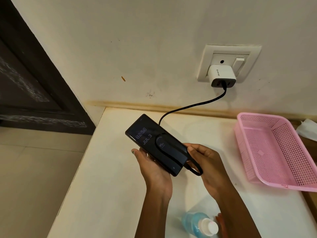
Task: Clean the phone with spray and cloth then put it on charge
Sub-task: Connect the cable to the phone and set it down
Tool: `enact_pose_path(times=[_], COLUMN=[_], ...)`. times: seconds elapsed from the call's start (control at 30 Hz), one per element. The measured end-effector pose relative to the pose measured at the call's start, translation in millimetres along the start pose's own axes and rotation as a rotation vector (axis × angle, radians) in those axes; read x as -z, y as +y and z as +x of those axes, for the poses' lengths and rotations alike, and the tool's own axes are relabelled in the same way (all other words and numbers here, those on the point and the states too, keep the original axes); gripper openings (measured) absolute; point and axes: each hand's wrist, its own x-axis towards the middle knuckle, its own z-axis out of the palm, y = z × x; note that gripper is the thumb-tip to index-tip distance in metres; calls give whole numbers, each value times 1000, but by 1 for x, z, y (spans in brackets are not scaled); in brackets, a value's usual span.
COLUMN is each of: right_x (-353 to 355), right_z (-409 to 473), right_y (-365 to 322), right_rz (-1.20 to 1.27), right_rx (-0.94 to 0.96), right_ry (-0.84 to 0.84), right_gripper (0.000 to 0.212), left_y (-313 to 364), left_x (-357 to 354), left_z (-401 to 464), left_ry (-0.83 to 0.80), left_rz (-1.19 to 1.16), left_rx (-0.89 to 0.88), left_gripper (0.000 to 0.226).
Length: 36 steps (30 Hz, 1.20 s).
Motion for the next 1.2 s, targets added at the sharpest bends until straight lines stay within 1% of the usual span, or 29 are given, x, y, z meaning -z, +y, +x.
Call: enact_pose_path(times=[0.13, 0.27, 0.4, 0.43, 0.47, 0.57, 0.63, 0.77, 0.87, 0.97, 1.03, 1.1, 1.2], right_x=[1, 0, -1, -1, -2, -6, -9, -7, -4, -1, 4, 12, 29], right_z=[1, 3, 4, 4, 3, 0, -4, -6, -7, -5, -3, 0, 5], right_y=[1, -2, -4, -5, -6, -11, -16, -22, -23, -23, -23, -24, -21], right_rz=[-13, -131, -246, -258, -275, -354, -363, -225, -198, -248, -264, -274, -293], right_rx=[8, 50, 150, 160, 163, 177, 199, 238, 291, 327, 352, 368, 372], right_ry=[15, 76, 111, 102, 82, -5, -75, -182, -207, -165, -106, 4, 257], right_gripper=[21, 24, 18, 16, 18, 39, 47, 43, 32, 18, 13, 11, 6], left_y=[-1, -2, -3, -3, -4, -6, -8, -11, -12, -13, -12, -12, -13], left_x=[-2, -1, 1, 2, 3, 6, 8, 10, 8, 6, 6, 6, 4], left_z=[-1, 1, 6, 7, 8, 11, 12, 14, 13, 13, 13, 13, 13], left_ry=[80, 155, 317, 355, 383, 420, 427, 439, 450, 464, 473, 485, 508], left_rz=[32, 31, 89, 114, 133, 161, 180, 191, 198, 191, 175, 163, 155], left_rx=[33, 42, 25, 19, 15, 3, -6, -20, -33, -47, -49, -45, -50], left_gripper=[41, 36, 30, 28, 27, 26, 26, 25, 31, 28, 30, 33, 36])
